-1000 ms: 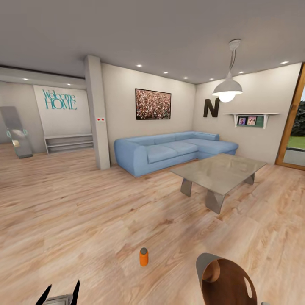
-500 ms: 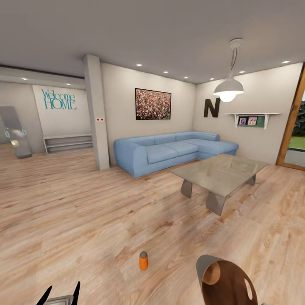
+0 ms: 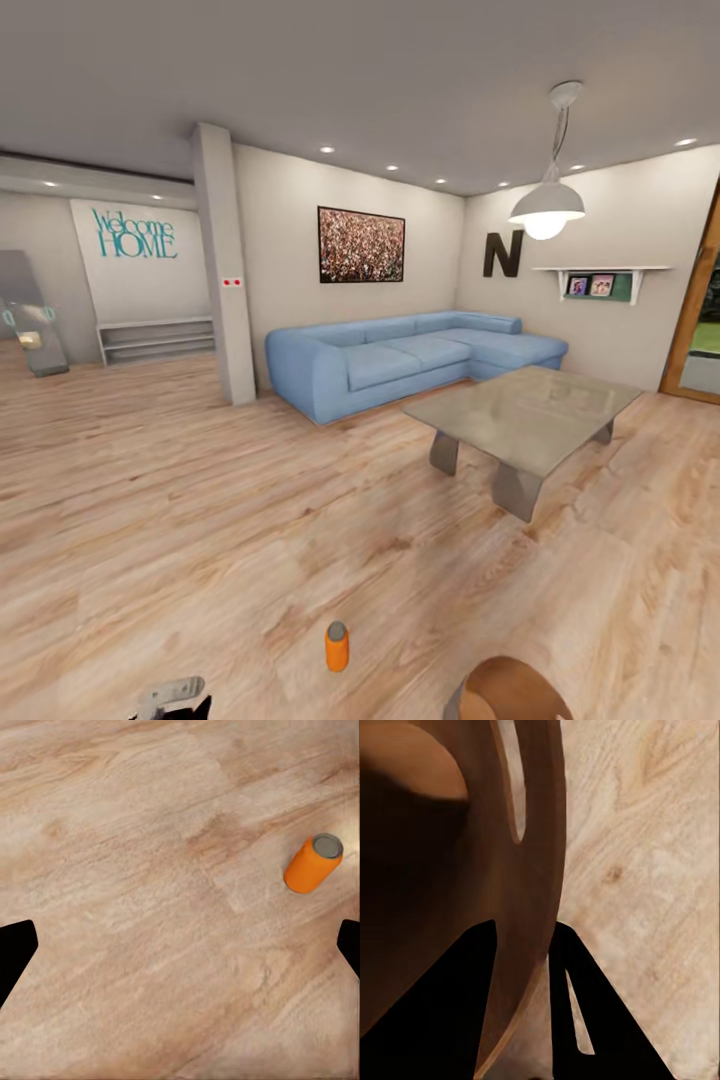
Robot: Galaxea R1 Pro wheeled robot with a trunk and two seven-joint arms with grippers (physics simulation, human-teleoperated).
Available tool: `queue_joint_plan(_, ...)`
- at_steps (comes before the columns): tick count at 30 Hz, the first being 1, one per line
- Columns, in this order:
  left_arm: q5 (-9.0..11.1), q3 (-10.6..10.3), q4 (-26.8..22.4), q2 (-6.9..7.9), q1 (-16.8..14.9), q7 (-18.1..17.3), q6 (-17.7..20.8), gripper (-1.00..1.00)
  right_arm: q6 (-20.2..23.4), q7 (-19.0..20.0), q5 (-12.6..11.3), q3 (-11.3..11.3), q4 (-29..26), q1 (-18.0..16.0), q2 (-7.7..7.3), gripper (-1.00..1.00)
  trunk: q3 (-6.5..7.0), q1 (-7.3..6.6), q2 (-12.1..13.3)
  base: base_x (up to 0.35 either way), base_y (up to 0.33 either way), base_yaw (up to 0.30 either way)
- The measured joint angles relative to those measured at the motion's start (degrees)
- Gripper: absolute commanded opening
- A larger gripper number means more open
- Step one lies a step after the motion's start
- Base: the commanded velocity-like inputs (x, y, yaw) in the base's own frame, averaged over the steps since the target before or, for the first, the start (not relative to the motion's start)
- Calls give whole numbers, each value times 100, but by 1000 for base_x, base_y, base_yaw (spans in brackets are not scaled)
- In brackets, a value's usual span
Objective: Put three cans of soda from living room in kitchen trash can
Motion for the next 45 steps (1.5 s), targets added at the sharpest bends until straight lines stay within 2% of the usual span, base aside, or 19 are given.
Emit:
queue_joint_plan(4, -50, -1, 114, 6, -266, 1, 571, 100, 663, -34, 31, 22, -83, -119, -4, -100, -14, 0, 0, 303, 0, 0)
queue_joint_plan(6, -62, -1, 135, 6, -332, 1, 687, 100, 789, -42, 11, 11, -357, -165, -9, -100, -26, 0, 0, 308, 0, 0)
queue_joint_plan(8, -73, -2, 153, 7, -423, 5, 858, 100, 921, -48, -9, 23, -367, -222, -11, -100, -42, 0, 0, 316, 0, 0)
queue_joint_plan(12, -146, -2, 172, 7, -518, 9, 1025, 100, 985, -61, 12, 24, -363, -260, -14, -100, -77, 0, 0, 319, -2, 0)
queue_joint_plan(20, -215, -2, 244, -4, -545, 22, 1040, 100, 990, -68, 34, 28, -351, -270, -4, -100, -122, 0, 0, 269, -108, 0)
queue_joint_plan(36, -221, -2, 257, -4, -553, 6, 1086, 100, 1010, -65, 23, 30, -346, -275, -22, -100, -206, 0, 0, 41, -15, 0)
queue_joint_plan(40, -221, -2, 260, -2, -608, 2, 1302, 100, 1021, -62, 25, 29, -347, -289, -47, -100, -238, 0, 0, 87, 0, 0)
queue_joint_plan(43, -221, -5, 327, -2, -773, -5, 1546, 100, 1228, -68, 254, 21, -347, -386, -116, -100, -247, 0, 0, 153, 0, 0)
queue_joint_plan(45, -219, -10, 453, 2, -983, -15, 1806, 100, 1396, -57, 267, 26, -349, -458, -134, -100, -250, 0, 0, 195, 0, 0)
